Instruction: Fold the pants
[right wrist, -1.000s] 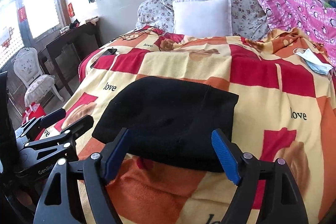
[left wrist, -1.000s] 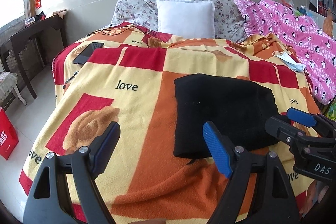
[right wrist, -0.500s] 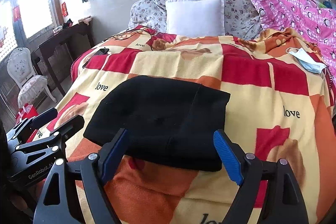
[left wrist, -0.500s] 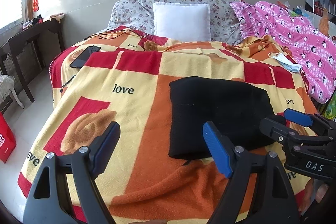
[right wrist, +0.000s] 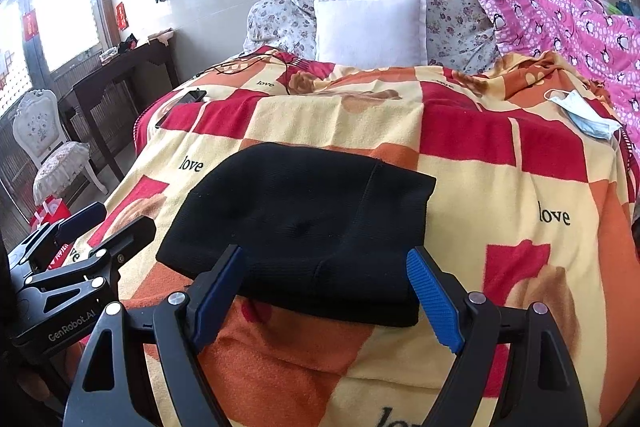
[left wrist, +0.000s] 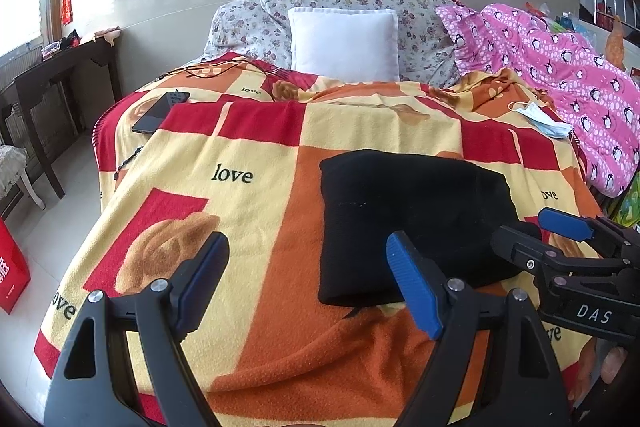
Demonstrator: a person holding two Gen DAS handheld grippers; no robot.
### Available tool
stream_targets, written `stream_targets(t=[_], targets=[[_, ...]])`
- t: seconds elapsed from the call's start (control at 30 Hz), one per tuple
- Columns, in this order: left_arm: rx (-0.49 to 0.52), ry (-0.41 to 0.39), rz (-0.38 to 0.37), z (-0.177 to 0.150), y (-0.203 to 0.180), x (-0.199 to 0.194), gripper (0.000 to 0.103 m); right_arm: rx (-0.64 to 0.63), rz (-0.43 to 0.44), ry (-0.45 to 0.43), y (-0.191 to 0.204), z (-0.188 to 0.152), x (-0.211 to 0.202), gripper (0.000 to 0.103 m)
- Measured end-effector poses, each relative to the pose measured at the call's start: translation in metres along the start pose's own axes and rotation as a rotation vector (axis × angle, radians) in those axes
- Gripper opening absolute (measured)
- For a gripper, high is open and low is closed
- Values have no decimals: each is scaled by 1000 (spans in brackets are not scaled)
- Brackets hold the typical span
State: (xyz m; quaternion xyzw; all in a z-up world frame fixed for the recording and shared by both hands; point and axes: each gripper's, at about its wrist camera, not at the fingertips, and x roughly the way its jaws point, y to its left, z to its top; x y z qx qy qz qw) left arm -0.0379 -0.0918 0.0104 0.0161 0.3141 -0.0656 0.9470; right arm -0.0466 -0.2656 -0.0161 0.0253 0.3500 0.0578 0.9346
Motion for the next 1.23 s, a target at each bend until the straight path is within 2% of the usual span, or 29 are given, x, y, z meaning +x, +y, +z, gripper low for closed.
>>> stream_targets(t=[1.03,1.23], targets=[[7,2,-7,0,-1,-1,81,-5,6,23,-2,1,4,84],[16,-16,-1,-4,-3,-3,81,11,2,25,-12,0,2,84]])
